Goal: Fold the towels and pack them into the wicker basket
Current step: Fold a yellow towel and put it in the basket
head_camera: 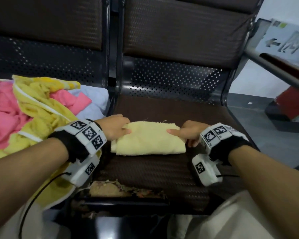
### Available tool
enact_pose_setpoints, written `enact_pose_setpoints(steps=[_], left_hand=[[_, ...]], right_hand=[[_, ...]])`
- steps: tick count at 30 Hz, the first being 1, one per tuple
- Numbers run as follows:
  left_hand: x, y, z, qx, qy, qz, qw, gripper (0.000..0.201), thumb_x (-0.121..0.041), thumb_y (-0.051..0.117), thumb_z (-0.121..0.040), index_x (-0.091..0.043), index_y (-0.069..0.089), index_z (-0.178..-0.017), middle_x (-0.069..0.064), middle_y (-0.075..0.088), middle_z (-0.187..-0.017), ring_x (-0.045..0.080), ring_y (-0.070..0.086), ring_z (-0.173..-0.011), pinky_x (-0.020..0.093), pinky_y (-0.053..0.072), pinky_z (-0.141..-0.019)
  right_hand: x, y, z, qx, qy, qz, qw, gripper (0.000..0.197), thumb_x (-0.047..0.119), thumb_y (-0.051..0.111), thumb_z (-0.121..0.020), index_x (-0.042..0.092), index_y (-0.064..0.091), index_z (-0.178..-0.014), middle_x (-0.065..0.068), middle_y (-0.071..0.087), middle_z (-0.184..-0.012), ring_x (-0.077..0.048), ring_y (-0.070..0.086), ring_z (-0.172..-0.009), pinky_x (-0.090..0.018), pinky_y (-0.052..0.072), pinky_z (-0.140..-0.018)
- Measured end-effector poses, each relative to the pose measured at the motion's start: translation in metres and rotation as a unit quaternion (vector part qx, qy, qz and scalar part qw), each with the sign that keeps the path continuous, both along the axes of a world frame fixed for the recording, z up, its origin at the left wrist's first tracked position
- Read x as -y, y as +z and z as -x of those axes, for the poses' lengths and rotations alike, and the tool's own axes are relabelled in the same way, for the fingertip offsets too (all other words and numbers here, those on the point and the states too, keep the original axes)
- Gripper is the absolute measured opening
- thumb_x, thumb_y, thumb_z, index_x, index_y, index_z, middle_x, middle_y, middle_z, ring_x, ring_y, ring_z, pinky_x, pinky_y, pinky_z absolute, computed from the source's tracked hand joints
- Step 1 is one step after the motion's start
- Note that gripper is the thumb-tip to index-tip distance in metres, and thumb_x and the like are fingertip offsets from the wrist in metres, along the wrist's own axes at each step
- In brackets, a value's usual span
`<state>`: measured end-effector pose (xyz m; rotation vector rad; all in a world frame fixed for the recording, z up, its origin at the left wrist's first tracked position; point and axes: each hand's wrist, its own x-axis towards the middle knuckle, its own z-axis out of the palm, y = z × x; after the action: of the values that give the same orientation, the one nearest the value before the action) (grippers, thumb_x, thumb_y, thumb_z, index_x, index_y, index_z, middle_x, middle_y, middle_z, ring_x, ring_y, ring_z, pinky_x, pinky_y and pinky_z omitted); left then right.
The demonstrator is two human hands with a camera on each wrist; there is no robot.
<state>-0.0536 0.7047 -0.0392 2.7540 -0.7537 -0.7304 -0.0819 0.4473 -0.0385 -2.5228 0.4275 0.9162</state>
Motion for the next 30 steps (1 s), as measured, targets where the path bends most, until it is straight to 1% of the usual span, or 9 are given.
enact_pose_setpoints(steps=[8,12,14,16,18,20,22,26,30], left_hand=[[0.008,0.02,0.032,-0.049,-0.021,-0.029,0.998,0.026,-0.036,0.049,-0.094,-0.016,0.049,-0.11,0.002,0.056,-0.108,0.018,0.054,-0.092,0.03,0.044,-0.076],[0.005,0.03,0.037,0.001,0.008,0.028,1.0,0.08,-0.055,0.057,-0.083,-0.016,0.024,-0.145,0.008,0.04,-0.143,0.021,0.045,-0.126,0.035,0.04,-0.103],[0.009,0.038,0.043,-0.029,0.029,0.12,0.992,0.113,-0.066,0.061,-0.068,-0.019,-0.002,-0.15,0.007,0.021,-0.155,0.021,0.028,-0.14,0.039,0.031,-0.112],[0.016,0.046,0.053,-0.058,0.031,0.214,0.975,0.127,-0.065,0.065,-0.056,-0.022,-0.009,-0.15,0.002,0.023,-0.155,0.016,0.027,-0.14,0.033,0.029,-0.113],[0.022,0.049,0.062,-0.069,0.026,0.267,0.961,0.114,-0.052,0.075,-0.058,-0.025,0.011,-0.149,-0.007,0.043,-0.14,0.007,0.045,-0.127,0.018,0.038,-0.099],[0.025,0.051,0.073,-0.072,0.005,0.27,0.96,0.073,-0.049,0.08,-0.056,-0.042,0.045,-0.12,-0.022,0.058,-0.112,-0.011,0.057,-0.1,0.004,0.043,-0.078],[0.025,0.054,0.082,-0.102,0.003,0.279,0.955,0.056,-0.056,0.08,-0.045,-0.041,0.059,-0.095,-0.024,0.066,-0.095,-0.014,0.06,-0.086,0.003,0.046,-0.068],[0.025,0.067,0.097,-0.127,0.044,0.34,0.931,0.049,-0.055,0.088,-0.04,-0.032,0.071,-0.08,-0.017,0.074,-0.086,0.0,0.069,-0.082,0.013,0.052,-0.067],[0.03,0.103,0.116,-0.107,0.056,0.392,0.912,0.05,-0.044,0.082,-0.051,-0.024,0.068,-0.095,-0.01,0.074,-0.094,0.014,0.069,-0.092,0.029,0.053,-0.083]], right_hand=[[-0.02,0.009,0.011,0.052,0.002,-0.063,0.997,0.048,0.043,0.053,-0.088,0.01,0.05,-0.122,-0.006,0.059,-0.113,-0.02,0.058,-0.095,-0.029,0.049,-0.073],[-0.03,0.028,0.021,0.16,0.052,-0.039,0.985,0.049,0.044,0.061,-0.082,0.016,0.047,-0.119,-0.002,0.055,-0.11,-0.017,0.054,-0.094,-0.03,0.042,-0.072],[-0.037,0.041,0.029,0.207,0.064,-0.078,0.973,0.04,0.039,0.063,-0.081,0.018,0.049,-0.113,-0.002,0.057,-0.107,-0.017,0.055,-0.095,-0.029,0.041,-0.07],[-0.041,0.057,0.042,0.239,0.081,-0.127,0.959,0.028,0.031,0.065,-0.082,0.019,0.053,-0.105,0.0,0.059,-0.101,-0.016,0.056,-0.095,-0.027,0.042,-0.07],[-0.042,0.073,0.058,0.28,0.092,-0.171,0.94,0.017,0.023,0.065,-0.083,0.021,0.055,-0.096,0.005,0.06,-0.091,-0.013,0.057,-0.087,-0.023,0.044,-0.067],[-0.041,0.09,0.074,0.329,0.088,-0.198,0.919,0.014,0.016,0.067,-0.081,0.021,0.055,-0.087,0.006,0.06,-0.083,-0.008,0.057,-0.078,-0.017,0.045,-0.063],[-0.042,0.107,0.089,0.375,0.079,-0.211,0.899,0.017,0.018,0.07,-0.075,0.021,0.054,-0.079,0.005,0.059,-0.078,-0.006,0.055,-0.072,-0.017,0.044,-0.061],[-0.031,0.141,0.114,0.466,0.009,-0.234,0.853,0.021,0.01,0.069,-0.077,0.021,0.053,-0.071,0.008,0.052,-0.066,0.007,0.047,-0.054,-0.01,0.038,-0.053],[0.0,0.173,0.144,0.515,-0.082,-0.242,0.818,0.011,0.012,0.067,-0.077,0.009,0.06,-0.085,-0.004,0.056,-0.076,-0.01,0.052,-0.069,-0.022,0.041,-0.063]])
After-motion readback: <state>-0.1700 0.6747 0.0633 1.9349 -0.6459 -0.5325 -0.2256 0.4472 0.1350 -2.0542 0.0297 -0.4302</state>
